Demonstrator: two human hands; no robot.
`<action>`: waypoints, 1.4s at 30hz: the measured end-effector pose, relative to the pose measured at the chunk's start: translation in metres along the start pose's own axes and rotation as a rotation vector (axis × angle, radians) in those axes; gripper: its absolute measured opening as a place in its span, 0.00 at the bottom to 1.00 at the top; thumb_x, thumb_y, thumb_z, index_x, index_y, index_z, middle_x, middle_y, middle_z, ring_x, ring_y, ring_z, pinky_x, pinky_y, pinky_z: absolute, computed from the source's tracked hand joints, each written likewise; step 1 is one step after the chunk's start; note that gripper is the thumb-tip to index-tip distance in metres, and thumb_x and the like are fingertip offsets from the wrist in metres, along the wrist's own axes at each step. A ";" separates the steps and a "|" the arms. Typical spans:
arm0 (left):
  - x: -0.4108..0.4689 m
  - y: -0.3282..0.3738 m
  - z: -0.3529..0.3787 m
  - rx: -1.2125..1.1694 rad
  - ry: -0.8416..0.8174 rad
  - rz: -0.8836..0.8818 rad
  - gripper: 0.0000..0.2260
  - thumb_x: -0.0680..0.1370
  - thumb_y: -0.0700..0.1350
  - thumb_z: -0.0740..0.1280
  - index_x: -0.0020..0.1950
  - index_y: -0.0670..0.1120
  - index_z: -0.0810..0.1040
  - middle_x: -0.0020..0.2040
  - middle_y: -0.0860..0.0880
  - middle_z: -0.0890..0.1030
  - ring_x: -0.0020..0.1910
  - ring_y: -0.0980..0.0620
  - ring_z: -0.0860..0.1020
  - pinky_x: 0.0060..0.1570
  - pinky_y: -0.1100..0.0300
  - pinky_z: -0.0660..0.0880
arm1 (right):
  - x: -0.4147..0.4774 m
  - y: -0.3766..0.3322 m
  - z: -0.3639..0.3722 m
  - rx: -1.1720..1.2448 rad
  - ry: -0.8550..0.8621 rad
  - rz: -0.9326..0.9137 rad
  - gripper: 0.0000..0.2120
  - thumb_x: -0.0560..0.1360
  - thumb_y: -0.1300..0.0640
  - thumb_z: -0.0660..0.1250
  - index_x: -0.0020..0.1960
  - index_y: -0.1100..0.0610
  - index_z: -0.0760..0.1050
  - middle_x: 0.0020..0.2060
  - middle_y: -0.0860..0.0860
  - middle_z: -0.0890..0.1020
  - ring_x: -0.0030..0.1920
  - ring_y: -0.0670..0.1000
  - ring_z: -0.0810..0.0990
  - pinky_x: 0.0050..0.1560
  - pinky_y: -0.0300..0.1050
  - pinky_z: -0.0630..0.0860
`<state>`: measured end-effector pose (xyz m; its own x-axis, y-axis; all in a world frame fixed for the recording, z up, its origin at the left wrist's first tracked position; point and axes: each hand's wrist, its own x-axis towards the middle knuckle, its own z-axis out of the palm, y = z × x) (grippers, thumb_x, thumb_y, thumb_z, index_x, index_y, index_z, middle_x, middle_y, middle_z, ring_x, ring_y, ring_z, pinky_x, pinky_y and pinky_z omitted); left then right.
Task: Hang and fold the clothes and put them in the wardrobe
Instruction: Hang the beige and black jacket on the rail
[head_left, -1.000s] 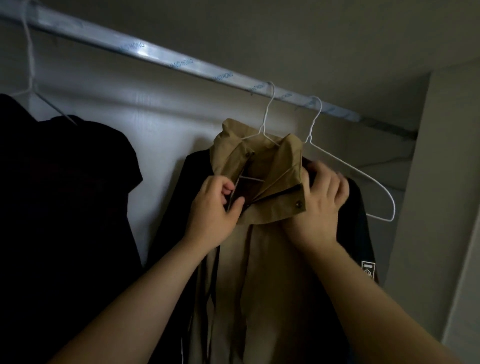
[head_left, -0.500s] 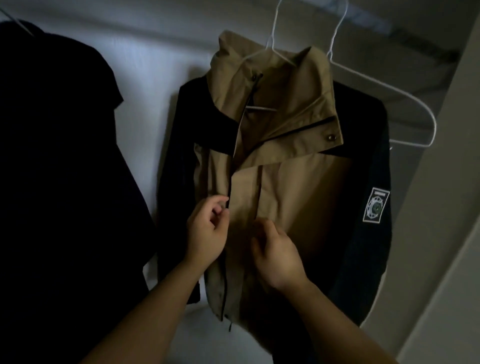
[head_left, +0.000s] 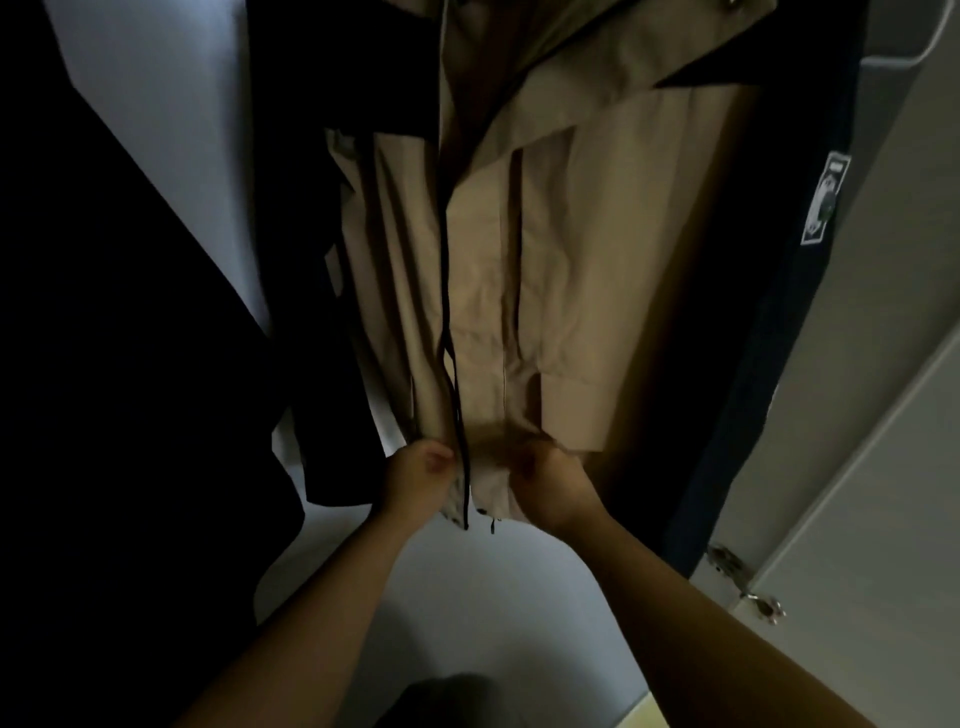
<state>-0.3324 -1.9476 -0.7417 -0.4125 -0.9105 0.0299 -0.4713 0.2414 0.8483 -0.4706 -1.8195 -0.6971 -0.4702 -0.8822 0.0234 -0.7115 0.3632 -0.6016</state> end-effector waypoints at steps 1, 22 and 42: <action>-0.001 -0.008 0.006 0.009 -0.037 -0.029 0.05 0.78 0.45 0.70 0.47 0.46 0.85 0.46 0.47 0.85 0.49 0.45 0.82 0.53 0.51 0.80 | -0.001 0.007 0.005 -0.022 -0.007 0.013 0.13 0.82 0.59 0.60 0.64 0.57 0.77 0.54 0.54 0.83 0.51 0.55 0.82 0.55 0.52 0.81; -0.032 -0.099 0.082 -0.668 -0.040 -0.610 0.24 0.82 0.59 0.63 0.72 0.47 0.73 0.69 0.48 0.75 0.64 0.47 0.75 0.65 0.47 0.73 | -0.022 0.077 0.101 0.717 0.137 0.483 0.17 0.81 0.38 0.61 0.61 0.47 0.75 0.60 0.54 0.80 0.59 0.60 0.79 0.62 0.58 0.78; -0.015 -0.093 0.090 -0.542 -0.275 -0.277 0.15 0.75 0.46 0.73 0.61 0.55 0.81 0.56 0.54 0.84 0.54 0.50 0.83 0.50 0.54 0.78 | -0.012 0.108 0.136 0.527 0.128 0.063 0.19 0.76 0.58 0.72 0.63 0.42 0.72 0.57 0.35 0.77 0.56 0.40 0.78 0.49 0.36 0.79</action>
<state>-0.3526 -1.9262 -0.8691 -0.5500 -0.7786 -0.3022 -0.1594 -0.2573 0.9531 -0.4712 -1.8107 -0.8706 -0.5868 -0.8081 0.0515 -0.3373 0.1861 -0.9228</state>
